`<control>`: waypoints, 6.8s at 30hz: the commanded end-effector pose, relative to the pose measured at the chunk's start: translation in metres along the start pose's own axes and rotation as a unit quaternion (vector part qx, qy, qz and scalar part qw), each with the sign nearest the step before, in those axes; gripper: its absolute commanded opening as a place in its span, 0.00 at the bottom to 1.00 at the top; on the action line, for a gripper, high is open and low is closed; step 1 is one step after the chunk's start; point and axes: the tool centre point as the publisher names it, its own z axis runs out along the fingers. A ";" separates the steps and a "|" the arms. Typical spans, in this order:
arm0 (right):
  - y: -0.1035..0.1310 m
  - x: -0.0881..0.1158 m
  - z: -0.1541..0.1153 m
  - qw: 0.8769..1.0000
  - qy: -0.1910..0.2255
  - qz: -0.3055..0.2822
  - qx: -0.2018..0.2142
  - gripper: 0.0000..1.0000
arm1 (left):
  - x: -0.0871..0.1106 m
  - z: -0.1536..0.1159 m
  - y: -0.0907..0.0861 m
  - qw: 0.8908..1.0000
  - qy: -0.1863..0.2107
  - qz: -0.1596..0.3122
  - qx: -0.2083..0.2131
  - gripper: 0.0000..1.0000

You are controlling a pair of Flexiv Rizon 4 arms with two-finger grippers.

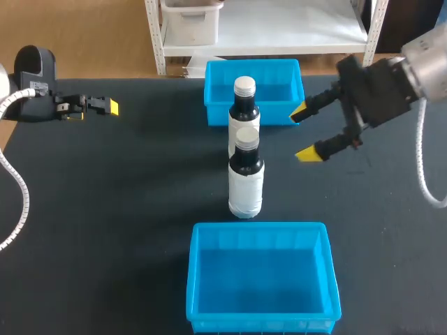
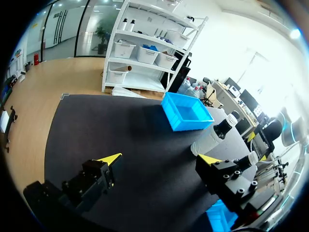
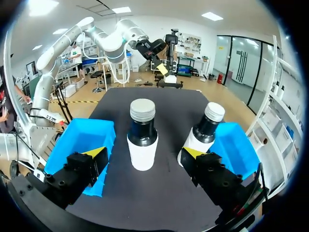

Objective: Pick up the bottle, and place it in the far bin if it is heavy, or in the near bin if it is light.

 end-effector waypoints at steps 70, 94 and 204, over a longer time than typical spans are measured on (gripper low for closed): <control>0.005 -0.031 0.093 0.999 -0.017 0.029 -0.022 0.46 | 0.000 0.000 0.000 1.000 0.000 0.000 0.000 1.00; 0.011 -0.097 0.038 0.999 -0.031 -0.014 0.002 0.00 | 0.000 0.000 0.000 1.000 0.000 0.000 0.000 1.00; 0.185 -0.059 0.111 0.981 0.000 -0.076 -0.176 1.00 | 0.000 0.000 0.000 1.000 0.000 0.000 0.000 1.00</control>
